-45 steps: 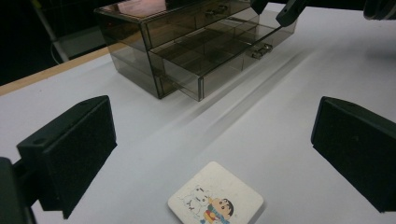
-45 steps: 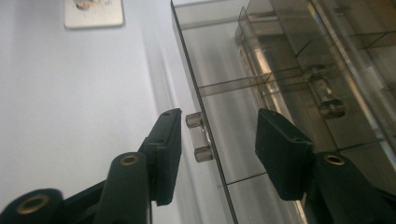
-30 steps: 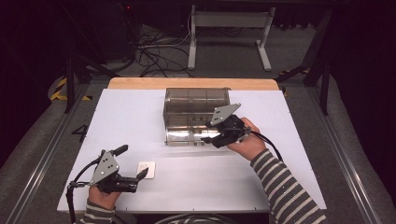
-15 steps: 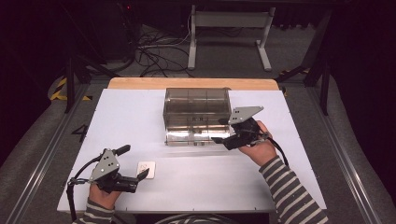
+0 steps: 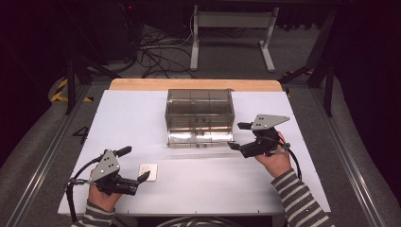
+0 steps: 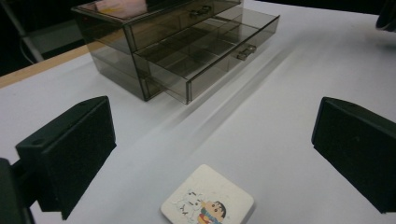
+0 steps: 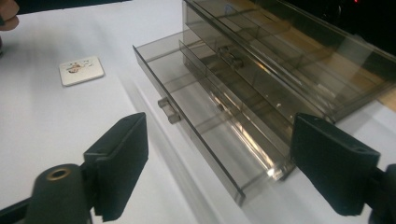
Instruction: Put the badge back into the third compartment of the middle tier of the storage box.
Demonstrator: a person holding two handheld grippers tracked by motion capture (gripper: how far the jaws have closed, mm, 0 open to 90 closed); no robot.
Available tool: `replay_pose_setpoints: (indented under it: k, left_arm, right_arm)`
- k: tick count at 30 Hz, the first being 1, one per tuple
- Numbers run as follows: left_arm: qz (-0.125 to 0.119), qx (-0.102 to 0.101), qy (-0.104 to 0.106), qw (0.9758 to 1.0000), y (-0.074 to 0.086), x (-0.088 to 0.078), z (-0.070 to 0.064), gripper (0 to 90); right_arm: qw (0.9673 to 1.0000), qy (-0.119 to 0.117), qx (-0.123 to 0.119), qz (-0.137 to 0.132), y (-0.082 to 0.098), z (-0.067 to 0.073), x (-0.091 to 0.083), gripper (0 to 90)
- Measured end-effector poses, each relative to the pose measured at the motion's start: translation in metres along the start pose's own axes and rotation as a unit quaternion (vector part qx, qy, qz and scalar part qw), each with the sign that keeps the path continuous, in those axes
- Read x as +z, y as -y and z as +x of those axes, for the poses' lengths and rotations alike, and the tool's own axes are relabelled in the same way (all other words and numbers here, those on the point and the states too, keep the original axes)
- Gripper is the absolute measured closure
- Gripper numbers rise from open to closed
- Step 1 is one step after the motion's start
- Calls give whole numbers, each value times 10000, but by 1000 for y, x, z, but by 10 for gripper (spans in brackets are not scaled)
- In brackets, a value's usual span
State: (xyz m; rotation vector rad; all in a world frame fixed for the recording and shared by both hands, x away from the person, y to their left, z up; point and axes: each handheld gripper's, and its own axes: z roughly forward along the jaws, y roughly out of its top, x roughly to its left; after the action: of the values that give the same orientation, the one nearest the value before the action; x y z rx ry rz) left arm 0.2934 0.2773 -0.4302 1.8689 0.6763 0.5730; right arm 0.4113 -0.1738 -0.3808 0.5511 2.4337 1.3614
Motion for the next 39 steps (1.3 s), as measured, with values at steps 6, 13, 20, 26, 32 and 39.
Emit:
replay_pose_setpoints:
  k: [6, 13, 20, 26, 32, 39]
  left_arm:
    - [99, 46, 65, 9999, -4, 2, 2, 33]
    - [358, 162, 457, 9982, -8, 4, 9, 104]
    - [712, 237, 804, 9939, -9, 13, 21, 145]
    - [915, 297, 920, 9911, -11, 21, 22, 155]
    - [1076, 358, 925, 9892, -14, 26, 21, 148]
    - [1228, 375, 1094, 9857, -18, 30, 23, 152]
  right_arm:
    - [9995, 90, 223, -187, 18, -1, -11, 128]
    - [9981, 218, 482, -319, 47, 3, -18, 92]
    - [9955, 338, 840, -263, 80, 7, -24, 39]
    - [9928, 532, 998, -386, 96, 12, -34, 26]
    - [9916, 447, 1108, -504, 109, 10, -39, 5]
    - [9908, 380, 1186, -523, 112, 8, -36, 5]
